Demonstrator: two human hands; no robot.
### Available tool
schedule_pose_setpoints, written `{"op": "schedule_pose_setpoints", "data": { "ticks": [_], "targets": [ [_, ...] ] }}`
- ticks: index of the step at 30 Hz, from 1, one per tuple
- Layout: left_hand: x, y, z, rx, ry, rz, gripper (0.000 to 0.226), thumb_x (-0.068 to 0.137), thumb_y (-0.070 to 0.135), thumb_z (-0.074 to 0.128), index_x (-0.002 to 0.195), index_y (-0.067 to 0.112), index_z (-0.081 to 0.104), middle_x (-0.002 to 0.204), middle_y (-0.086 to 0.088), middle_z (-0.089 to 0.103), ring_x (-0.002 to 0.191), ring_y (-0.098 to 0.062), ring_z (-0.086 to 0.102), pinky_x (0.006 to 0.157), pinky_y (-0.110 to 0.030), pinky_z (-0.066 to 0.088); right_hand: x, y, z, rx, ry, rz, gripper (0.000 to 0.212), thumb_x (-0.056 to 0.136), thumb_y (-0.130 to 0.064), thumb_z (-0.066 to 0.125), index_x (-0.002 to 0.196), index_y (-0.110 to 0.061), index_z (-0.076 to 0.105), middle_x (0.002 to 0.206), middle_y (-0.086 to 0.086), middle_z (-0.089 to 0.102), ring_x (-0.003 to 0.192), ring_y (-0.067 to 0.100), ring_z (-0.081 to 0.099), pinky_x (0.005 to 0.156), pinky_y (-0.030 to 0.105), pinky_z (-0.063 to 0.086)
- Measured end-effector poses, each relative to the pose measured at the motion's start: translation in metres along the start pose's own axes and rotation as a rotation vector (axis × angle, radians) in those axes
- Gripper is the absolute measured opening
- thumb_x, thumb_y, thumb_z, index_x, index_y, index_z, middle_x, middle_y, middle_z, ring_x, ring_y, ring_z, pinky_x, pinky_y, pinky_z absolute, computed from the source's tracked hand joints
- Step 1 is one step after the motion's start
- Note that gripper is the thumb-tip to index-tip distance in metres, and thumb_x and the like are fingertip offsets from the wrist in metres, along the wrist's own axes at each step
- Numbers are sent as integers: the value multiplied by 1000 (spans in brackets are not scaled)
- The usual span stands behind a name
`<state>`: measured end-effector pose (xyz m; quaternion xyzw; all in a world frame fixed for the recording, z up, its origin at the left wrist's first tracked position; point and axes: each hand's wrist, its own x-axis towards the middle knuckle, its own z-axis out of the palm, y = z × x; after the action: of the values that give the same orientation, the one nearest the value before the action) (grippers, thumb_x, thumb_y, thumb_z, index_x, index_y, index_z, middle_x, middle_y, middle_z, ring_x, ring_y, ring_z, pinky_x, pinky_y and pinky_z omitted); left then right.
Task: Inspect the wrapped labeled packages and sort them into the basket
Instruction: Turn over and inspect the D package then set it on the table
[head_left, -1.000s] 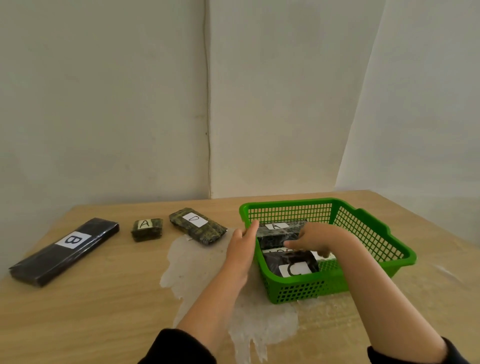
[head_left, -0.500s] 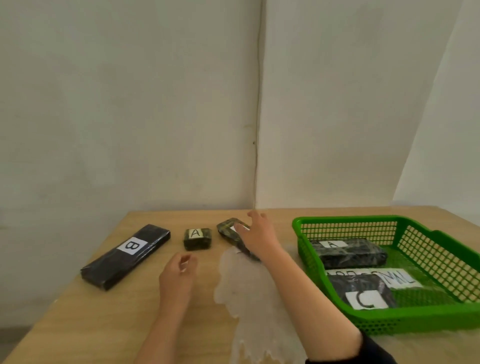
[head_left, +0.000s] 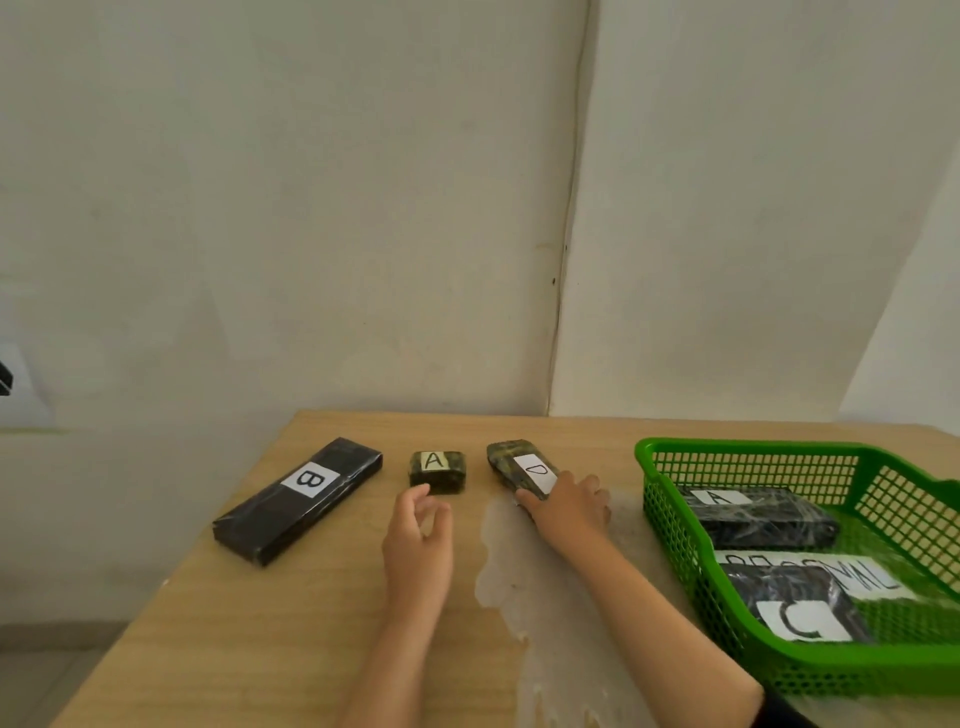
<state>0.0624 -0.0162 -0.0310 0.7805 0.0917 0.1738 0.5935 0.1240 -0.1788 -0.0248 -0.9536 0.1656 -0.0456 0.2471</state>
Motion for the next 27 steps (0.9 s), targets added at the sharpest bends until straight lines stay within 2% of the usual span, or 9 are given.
{"op": "schedule_pose_setpoints", "data": {
  "ticks": [4,6,9,12,14,16,18,22,27],
  "targets": [
    [-6,2,5,-91,32,-48,47,92,34,57,135,21,44,140,-1,48,125,-17,48,100,-32,40,-39,13,-1,210,21,-69,61,89,-59,47,128,-12,46,125,14,40,118,33,38,100,42,38],
    [-11,12,4,-323,-54,-133,55,89,40,61,137,23,41,137,-4,52,118,-22,56,99,-39,47,-58,20,-10,341,21,-151,62,88,-58,48,132,-15,44,121,7,39,116,28,41,97,37,41],
    [-17,19,-4,-745,-233,-161,71,77,52,64,138,26,38,128,-11,59,100,-34,69,80,-44,57,-83,30,-29,380,38,-350,68,82,-58,59,137,-22,42,118,-4,37,117,17,41,95,29,41],
    [-23,23,-14,-735,-305,-113,81,67,61,69,136,27,41,116,-11,68,91,-32,72,68,-43,58,-100,45,-35,290,72,-565,78,76,-55,68,141,-21,41,129,-4,36,123,7,30,106,29,35],
    [-28,25,-15,-609,-274,-106,65,74,43,75,130,22,50,107,-10,71,89,-31,72,62,-40,58,-105,54,-34,286,89,-633,79,74,-51,72,140,-18,44,135,-1,37,124,5,26,110,33,35],
    [-30,23,-14,-531,-250,-90,39,82,20,72,119,12,61,100,-12,73,91,-34,71,60,-37,59,-110,57,-31,312,133,-641,75,73,-47,75,137,-16,50,139,4,38,125,6,25,110,37,35],
    [-33,22,-17,-535,-271,-80,29,85,15,68,114,13,64,99,-12,74,94,-32,71,62,-38,60,-115,55,-32,395,218,-593,74,72,-41,77,136,-14,50,145,8,35,128,10,24,110,37,32],
    [-49,30,-29,-582,-350,-47,27,89,8,60,113,18,60,104,-9,74,95,-27,71,68,-40,60,-116,58,-42,626,174,-361,89,78,-37,73,149,-22,22,154,-5,19,141,12,20,111,30,23],
    [-61,26,-45,-473,-429,39,47,65,27,77,110,23,62,102,-6,74,97,-22,70,79,-37,56,-111,66,-45,914,-61,-273,63,80,-13,74,132,-28,43,118,-14,59,114,14,59,98,35,50]
  ]
}}
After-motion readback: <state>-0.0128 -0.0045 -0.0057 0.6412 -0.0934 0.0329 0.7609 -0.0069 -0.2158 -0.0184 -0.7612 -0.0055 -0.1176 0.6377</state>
